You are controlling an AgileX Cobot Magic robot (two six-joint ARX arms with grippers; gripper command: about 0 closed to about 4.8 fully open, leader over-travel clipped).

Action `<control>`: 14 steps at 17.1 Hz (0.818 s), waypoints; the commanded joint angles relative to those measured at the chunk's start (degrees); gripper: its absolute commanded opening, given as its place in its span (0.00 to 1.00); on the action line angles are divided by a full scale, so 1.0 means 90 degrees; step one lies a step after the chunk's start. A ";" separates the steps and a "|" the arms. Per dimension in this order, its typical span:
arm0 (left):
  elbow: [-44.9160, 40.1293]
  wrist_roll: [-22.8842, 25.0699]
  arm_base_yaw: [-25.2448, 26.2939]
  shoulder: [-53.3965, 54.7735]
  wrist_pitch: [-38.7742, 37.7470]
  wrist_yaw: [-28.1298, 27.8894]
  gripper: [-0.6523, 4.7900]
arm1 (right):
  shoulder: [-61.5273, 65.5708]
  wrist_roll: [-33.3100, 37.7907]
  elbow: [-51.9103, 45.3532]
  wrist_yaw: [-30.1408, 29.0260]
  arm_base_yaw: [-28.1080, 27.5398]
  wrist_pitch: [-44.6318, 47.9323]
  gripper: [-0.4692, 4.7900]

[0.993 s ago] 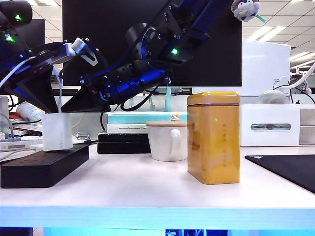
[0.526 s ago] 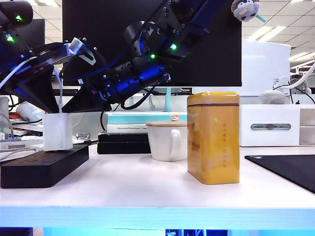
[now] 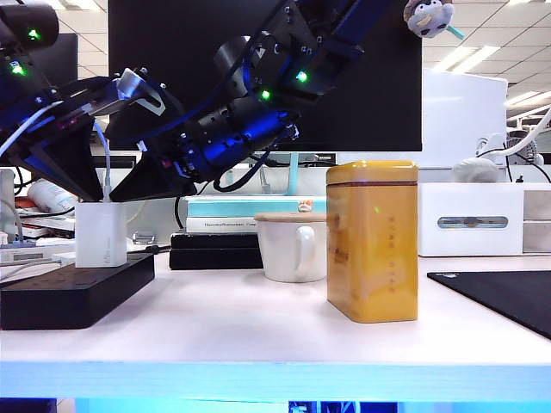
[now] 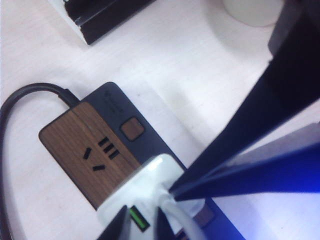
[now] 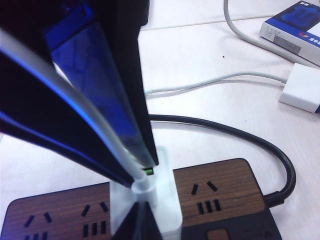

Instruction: Plug the white charger into the left socket.

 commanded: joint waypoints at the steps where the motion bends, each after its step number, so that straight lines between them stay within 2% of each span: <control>1: -0.0017 -0.0029 -0.0007 0.0138 -0.0750 -0.0248 0.27 | 0.0134 0.0002 -0.0119 0.0510 -0.0007 -0.0308 0.09; 6: 0.0840 -0.0080 -0.0007 -0.0243 -0.0991 -0.0340 0.27 | -0.0408 0.0005 -0.0109 0.0534 -0.0109 -0.0112 0.09; 8: 0.1273 -0.0160 -0.0007 -0.0427 -0.1129 -0.0821 0.26 | -0.0695 0.0005 -0.0102 0.0656 -0.0153 -0.0117 0.09; 10: 0.1559 -0.0168 -0.0007 -0.0549 -0.1151 -0.1666 0.26 | -0.0962 0.0036 -0.0056 0.0675 -0.0214 0.0010 0.09; 14: 0.1610 -0.0165 -0.0007 -0.0466 -0.0952 -0.1814 0.26 | -0.1166 0.0121 -0.0034 0.0741 -0.0209 0.0289 0.09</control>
